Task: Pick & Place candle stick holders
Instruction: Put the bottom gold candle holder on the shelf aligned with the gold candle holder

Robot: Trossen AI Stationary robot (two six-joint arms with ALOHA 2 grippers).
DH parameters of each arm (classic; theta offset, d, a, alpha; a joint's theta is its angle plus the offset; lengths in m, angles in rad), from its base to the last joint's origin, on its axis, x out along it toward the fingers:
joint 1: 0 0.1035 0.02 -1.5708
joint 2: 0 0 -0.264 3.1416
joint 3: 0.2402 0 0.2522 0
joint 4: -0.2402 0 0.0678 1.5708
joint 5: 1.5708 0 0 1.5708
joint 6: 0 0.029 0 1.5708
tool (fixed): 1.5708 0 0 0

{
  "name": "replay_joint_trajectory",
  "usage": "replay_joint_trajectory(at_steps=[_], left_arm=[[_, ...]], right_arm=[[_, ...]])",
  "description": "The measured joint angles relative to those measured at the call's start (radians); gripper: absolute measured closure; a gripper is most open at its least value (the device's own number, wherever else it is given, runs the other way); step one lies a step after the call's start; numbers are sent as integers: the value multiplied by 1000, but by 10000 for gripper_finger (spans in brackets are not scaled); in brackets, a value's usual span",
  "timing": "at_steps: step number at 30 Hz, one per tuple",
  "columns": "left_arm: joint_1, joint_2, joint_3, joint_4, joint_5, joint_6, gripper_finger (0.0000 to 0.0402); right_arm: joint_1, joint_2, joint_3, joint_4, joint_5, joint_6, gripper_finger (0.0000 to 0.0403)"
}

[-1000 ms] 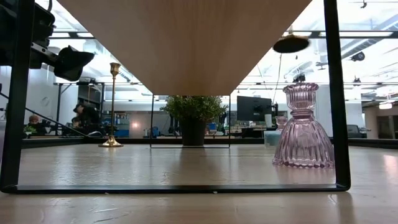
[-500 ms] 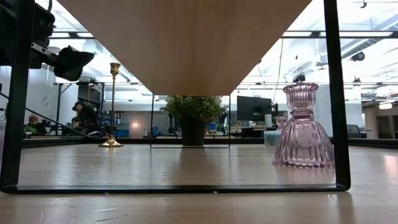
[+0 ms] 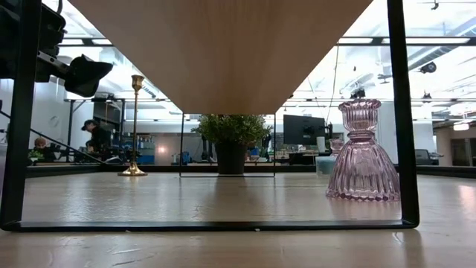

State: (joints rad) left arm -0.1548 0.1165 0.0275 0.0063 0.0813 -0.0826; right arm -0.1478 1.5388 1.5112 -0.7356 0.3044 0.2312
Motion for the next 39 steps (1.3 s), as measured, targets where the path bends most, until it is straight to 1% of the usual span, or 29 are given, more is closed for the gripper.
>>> replay_joint_trajectory(at_steps=[3, 16, 39], left_arm=[[0, 0, 0, 0, 0, 0, 14], [0, 0, 0, 0, 0, 0, 14], [0, 0, 0, 0, 0, 0, 14]], right_arm=[[-3, 16, 2, 30, -27, 0, 390], [-4, 36, 1, 91, -25, 0, 390], [-8, 42, 0, 51, -15, 11, 390]])
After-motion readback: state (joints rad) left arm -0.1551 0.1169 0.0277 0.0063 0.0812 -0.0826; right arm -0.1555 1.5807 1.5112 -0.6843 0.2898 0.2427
